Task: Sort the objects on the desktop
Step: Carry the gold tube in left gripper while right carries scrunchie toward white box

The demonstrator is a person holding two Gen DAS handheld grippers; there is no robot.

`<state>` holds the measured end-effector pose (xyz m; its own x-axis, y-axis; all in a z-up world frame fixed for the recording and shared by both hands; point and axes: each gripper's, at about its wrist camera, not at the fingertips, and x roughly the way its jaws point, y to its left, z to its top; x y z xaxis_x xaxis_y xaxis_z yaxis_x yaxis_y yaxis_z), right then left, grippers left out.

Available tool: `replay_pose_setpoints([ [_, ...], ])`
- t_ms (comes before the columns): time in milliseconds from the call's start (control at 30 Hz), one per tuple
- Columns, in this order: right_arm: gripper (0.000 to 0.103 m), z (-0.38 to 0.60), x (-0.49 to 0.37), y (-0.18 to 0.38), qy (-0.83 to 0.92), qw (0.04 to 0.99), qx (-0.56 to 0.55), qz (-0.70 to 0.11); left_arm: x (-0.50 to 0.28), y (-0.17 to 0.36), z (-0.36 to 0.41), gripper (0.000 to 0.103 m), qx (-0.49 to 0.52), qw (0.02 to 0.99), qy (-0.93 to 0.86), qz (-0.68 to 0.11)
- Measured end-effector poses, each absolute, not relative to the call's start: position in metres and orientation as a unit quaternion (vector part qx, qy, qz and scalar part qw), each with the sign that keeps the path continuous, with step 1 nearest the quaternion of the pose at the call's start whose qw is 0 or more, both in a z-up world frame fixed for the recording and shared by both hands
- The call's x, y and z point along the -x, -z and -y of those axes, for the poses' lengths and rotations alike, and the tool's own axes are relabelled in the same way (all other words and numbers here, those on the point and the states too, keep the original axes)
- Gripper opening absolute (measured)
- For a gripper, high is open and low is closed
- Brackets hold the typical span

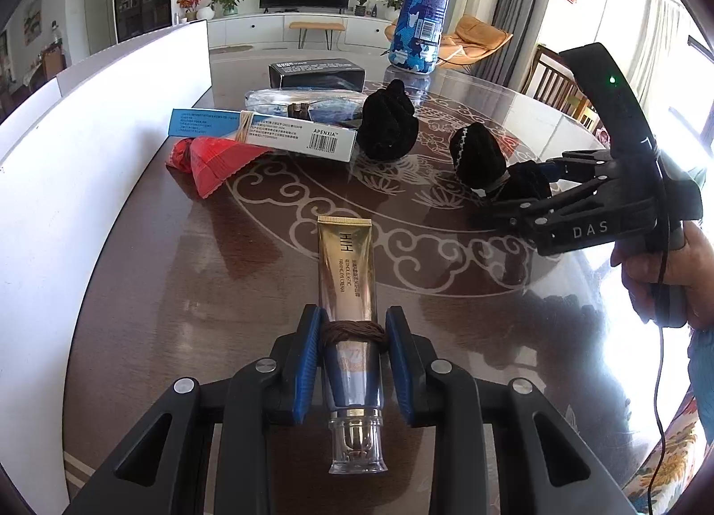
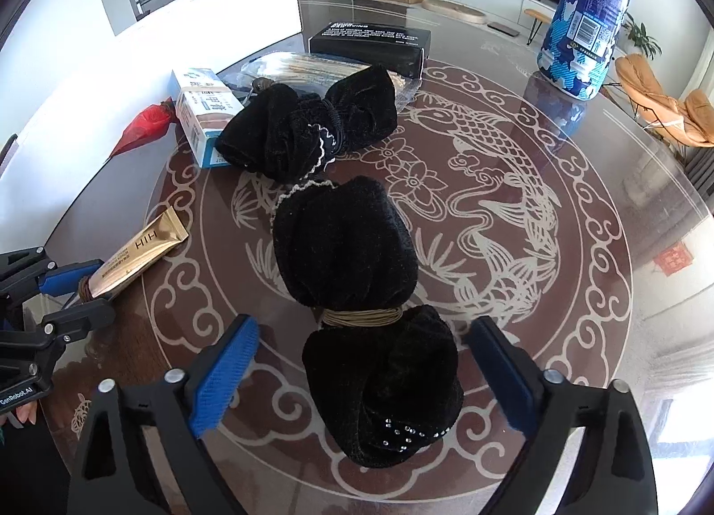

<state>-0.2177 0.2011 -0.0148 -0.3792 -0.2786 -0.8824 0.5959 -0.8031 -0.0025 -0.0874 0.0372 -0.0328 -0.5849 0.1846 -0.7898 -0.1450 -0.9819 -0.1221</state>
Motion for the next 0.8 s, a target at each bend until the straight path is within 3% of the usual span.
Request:
replay_pose_setpoints([
  [33, 0.051, -0.201, 0.217, 0.012, 0.818, 0.264, -0.485, -0.163, 0.087, 0.033, -0.038, 0.029, 0.446, 0.092, -0.89, 0.021],
  [67, 0.041, -0.199, 0.213, 0.009, 0.819, 0.261, -0.485, -0.162, 0.086, 0.033, -0.038, 0.029, 0.447, 0.092, -0.89, 0.021],
  [100, 0.039, -0.199, 0.21, 0.008, 0.818, 0.263, -0.485, -0.162, 0.085, 0.033, -0.037, 0.029, 0.448, 0.092, -0.889, 0.023],
  [233, 0.038, -0.206, 0.181, 0.001, 0.82, 0.269, -0.476, -0.165, 0.083, 0.033, -0.04, 0.029, 0.449, 0.087, -0.889, 0.016],
  [633, 0.038, -0.269, 0.086, -0.008, 0.838, 0.271, -0.47, -0.054, 0.076, 0.022, -0.033, 0.029, 0.44, 0.103, -0.89, 0.058],
  [800, 0.039, -0.258, 0.076, -0.006, 0.832, 0.275, -0.476, -0.072, 0.077, 0.031, -0.041, 0.029, 0.476, 0.099, -0.873, 0.036],
])
